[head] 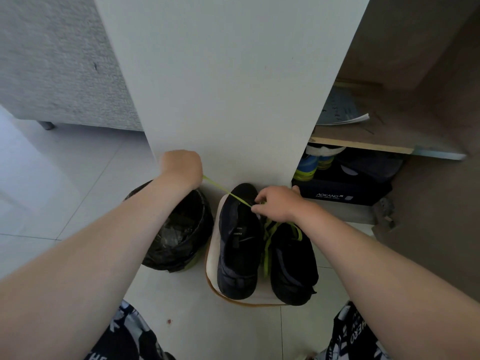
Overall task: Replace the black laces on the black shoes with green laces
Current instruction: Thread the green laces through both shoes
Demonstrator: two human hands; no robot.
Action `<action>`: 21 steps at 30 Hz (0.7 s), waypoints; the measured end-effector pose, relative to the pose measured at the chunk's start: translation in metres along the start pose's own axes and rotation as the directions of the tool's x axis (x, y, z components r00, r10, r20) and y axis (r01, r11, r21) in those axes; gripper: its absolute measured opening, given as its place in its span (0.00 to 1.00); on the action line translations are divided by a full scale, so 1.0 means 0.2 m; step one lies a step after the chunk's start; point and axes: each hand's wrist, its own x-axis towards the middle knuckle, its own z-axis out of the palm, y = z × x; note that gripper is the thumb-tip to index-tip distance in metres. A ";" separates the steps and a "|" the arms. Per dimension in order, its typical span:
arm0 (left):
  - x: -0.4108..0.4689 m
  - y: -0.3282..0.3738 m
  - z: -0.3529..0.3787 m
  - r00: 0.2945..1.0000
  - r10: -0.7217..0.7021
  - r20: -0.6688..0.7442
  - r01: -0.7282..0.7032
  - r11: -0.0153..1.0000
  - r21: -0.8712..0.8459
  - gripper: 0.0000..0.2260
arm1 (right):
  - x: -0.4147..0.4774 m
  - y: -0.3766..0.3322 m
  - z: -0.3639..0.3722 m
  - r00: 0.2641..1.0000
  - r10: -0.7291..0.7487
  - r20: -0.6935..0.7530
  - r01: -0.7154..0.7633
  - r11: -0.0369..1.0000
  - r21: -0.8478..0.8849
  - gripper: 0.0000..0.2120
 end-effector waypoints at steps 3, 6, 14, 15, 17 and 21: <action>-0.03 0.07 -0.01 0.995 0.102 -0.014 -0.102 0.995 0.019 0.14 | 0.00 0.02 -0.04 1.000 -0.009 -0.022 0.010 1.000 0.019 0.09; -0.06 0.13 -0.02 0.954 0.299 0.028 -0.296 0.953 -0.066 0.19 | -0.01 0.06 -0.09 0.998 -0.003 -0.056 -0.001 0.997 -0.079 0.06; -0.09 0.26 0.05 0.876 0.413 0.247 -0.402 0.911 -0.098 0.14 | -0.07 0.13 -0.18 0.995 0.098 -0.036 -0.103 0.976 -0.192 0.20; -0.10 0.28 0.04 0.884 0.444 0.148 -0.429 0.895 -0.126 0.16 | -0.08 0.13 -0.17 0.996 0.085 -0.041 -0.091 0.979 -0.180 0.21; -0.10 0.34 0.04 0.857 0.515 -0.028 -0.506 0.829 -0.238 0.16 | -0.07 0.12 -0.17 0.998 0.049 -0.048 -0.051 0.998 -0.030 0.22; -0.10 0.47 0.09 0.768 0.639 -0.023 -0.630 0.750 -0.202 0.15 | -0.06 0.11 -0.15 1.000 0.012 -0.025 -0.012 1.000 0.008 0.11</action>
